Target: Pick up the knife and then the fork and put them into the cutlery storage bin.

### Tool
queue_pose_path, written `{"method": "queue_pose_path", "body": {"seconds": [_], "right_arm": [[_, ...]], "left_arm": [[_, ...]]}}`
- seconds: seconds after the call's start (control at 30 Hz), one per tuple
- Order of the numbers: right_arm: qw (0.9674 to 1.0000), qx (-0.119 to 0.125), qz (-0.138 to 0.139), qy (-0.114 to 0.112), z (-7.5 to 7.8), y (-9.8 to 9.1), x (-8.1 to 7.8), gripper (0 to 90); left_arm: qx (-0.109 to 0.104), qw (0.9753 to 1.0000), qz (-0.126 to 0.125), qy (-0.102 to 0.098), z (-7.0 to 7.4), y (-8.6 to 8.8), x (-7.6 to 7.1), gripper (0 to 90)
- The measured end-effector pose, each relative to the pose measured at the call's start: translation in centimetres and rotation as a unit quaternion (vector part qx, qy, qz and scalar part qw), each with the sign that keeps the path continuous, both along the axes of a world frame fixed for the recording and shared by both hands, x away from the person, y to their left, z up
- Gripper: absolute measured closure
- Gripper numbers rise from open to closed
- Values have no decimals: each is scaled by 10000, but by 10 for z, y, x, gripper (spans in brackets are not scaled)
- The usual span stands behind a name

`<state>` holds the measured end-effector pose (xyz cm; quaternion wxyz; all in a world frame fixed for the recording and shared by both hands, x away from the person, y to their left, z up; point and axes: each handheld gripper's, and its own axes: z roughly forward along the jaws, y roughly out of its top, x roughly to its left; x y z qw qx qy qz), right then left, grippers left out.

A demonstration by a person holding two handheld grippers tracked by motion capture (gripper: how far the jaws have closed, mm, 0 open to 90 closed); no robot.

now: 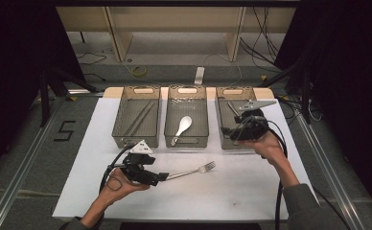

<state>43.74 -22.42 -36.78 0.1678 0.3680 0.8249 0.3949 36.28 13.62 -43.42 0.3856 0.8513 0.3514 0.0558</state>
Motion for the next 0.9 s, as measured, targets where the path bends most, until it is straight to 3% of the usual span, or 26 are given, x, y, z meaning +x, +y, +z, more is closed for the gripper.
{"method": "queue_pose_path", "body": {"seconds": [0.2,0.33,0.5,0.63,0.9], "right_arm": [[9997,188,106,-81,-13,-5,-27,274],[9989,441,116,-135,-22,-12,-40,273],[9980,595,151,-139,-31,-16,-52,273],[9977,615,225,-163,-35,-16,-63,274],[9980,509,366,-112,-47,-13,-77,269]], "left_arm": [[78,10000,-15,-34,1,-2,1,172],[149,9999,-49,-23,1,-7,1,169],[358,9992,-155,38,2,-11,4,169],[521,9985,-134,109,1,-15,7,169],[768,9962,-341,240,3,-24,12,182]]}}
